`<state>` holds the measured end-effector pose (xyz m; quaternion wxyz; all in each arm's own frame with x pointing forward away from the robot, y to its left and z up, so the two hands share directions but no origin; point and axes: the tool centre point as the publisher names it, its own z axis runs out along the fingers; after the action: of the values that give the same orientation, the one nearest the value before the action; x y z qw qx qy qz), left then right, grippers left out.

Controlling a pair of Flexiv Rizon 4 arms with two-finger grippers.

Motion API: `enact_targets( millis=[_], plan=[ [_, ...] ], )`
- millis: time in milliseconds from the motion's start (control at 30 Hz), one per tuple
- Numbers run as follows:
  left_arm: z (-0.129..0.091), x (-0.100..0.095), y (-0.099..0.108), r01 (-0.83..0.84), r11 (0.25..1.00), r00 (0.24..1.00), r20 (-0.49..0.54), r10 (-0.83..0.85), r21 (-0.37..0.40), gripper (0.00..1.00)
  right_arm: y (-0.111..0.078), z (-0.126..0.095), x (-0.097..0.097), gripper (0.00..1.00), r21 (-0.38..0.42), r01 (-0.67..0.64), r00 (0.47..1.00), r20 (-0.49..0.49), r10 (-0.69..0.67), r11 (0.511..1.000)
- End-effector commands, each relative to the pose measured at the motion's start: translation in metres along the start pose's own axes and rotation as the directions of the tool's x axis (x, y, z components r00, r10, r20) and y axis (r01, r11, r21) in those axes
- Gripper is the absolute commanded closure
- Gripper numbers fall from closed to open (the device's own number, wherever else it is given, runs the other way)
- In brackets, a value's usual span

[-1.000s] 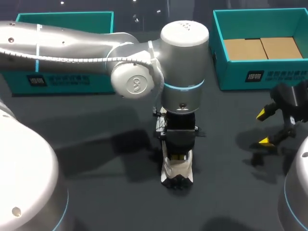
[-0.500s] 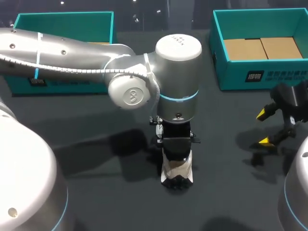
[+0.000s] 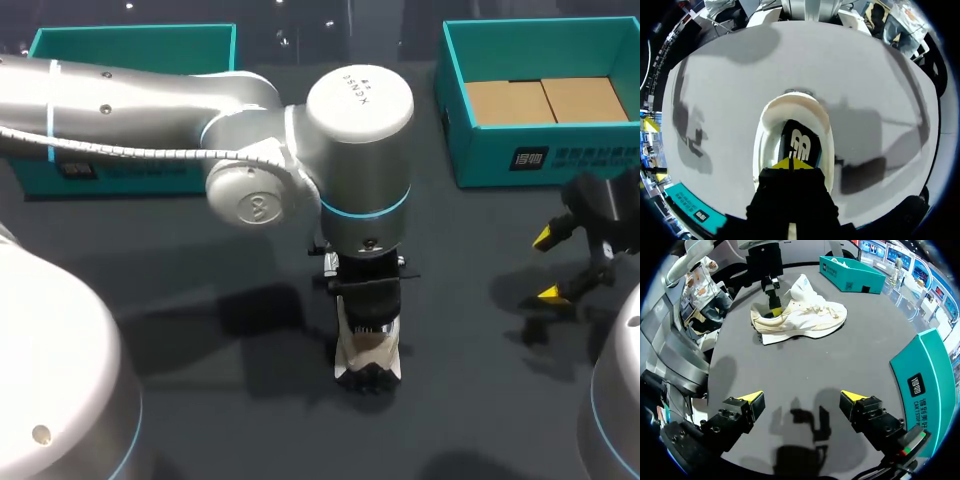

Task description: Take the shoe out of the shoebox, open the shoe tongue, remove and reinsert the insole, then place the shoe into the shoebox

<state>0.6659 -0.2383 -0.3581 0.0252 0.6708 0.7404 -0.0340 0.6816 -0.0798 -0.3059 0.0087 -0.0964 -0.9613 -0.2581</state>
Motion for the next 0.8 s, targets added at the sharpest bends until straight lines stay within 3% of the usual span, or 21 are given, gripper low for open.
enact_targets(
  millis=[33, 333, 533, 800],
  plan=[
    [-0.023, 0.008, 0.003, 0.027, 0.996, 0.999, 0.026, -0.025, -0.088, 1.0, 0.0, 0.0, 0.001, 0.0, 0.003, -0.001, 1.0, 0.002, 0.001, 1.0],
    [-0.021, 0.0, 0.014, 0.01, 0.993, 1.0, -0.009, -0.011, -0.118, 1.0, 0.0, 0.0, 0.001, 0.0, 0.003, -0.001, 1.0, 0.002, 0.001, 1.0],
    [-0.015, -0.003, 0.019, -0.005, 0.995, 1.0, -0.025, 0.002, -0.099, 0.73, 0.0, 0.0, 0.001, 0.0, 0.003, -0.001, 1.0, 0.002, 0.001, 1.0],
    [-0.008, -0.002, 0.024, -0.017, 0.996, 0.999, -0.049, 0.013, -0.093, 0.62, 0.0, 0.0, 0.001, 0.0, 0.003, -0.001, 1.0, 0.002, 0.001, 1.0]
  ],
)
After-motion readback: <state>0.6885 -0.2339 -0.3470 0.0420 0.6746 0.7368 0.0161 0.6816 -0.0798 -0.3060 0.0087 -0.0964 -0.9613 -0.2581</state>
